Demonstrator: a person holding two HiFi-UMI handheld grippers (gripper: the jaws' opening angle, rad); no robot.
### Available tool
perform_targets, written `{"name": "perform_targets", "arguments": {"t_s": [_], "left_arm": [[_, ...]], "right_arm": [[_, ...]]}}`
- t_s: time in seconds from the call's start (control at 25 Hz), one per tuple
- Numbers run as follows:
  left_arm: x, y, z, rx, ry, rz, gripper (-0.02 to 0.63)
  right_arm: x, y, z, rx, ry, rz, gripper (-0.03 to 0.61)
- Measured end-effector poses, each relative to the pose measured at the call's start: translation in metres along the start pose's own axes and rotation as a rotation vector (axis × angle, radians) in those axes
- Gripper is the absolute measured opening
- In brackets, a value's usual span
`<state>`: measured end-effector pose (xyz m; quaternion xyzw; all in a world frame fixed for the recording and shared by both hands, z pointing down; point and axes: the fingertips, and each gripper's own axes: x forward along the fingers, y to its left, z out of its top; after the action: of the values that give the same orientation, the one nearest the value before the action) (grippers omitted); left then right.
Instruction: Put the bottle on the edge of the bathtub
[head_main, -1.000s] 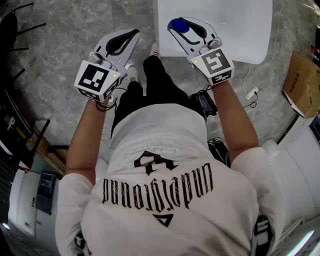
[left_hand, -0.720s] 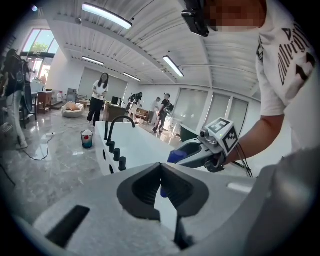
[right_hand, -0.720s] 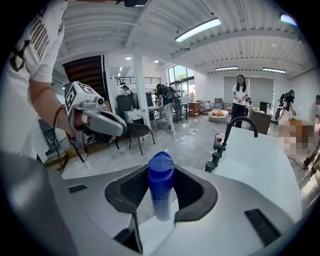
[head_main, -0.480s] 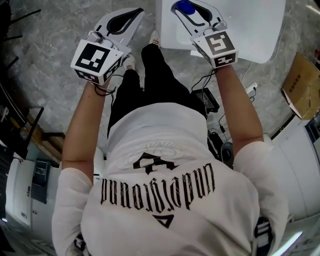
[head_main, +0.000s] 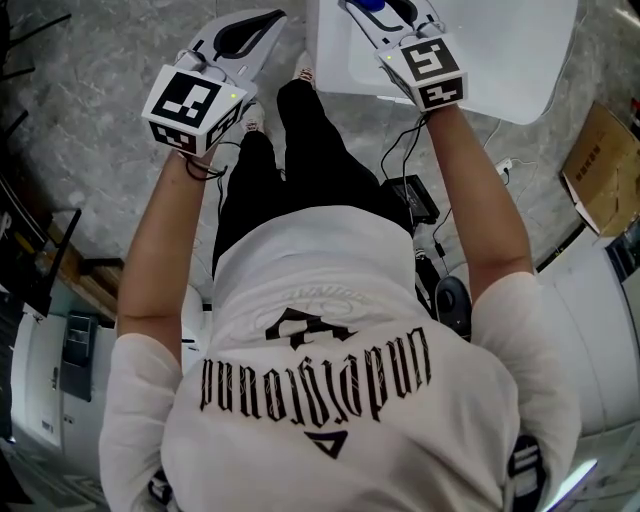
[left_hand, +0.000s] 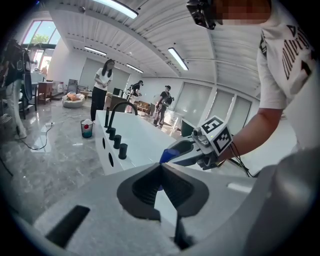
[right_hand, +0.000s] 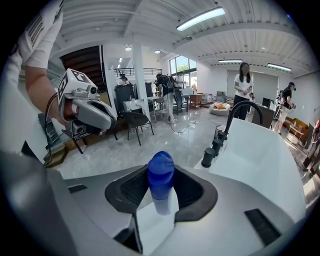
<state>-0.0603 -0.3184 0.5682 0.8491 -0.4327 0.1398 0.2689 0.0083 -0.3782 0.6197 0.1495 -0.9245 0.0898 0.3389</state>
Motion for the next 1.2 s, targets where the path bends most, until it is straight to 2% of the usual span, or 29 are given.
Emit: {"name": "perform_targets", "arguments": {"t_s": [0.48, 1.2], "left_arm": [[0.004, 0.005, -0.023, -0.027, 0.036, -0.001, 0.015], [-0.004, 0.001, -0.034, -0.037, 0.041, 0.016, 0.015]], "right_arm": [[0.034, -0.007, -0.031, -0.034, 0.09, -0.023, 0.153], [0.046, -0.006, -0.029, -0.063, 0.093, -0.063, 0.153]]}}
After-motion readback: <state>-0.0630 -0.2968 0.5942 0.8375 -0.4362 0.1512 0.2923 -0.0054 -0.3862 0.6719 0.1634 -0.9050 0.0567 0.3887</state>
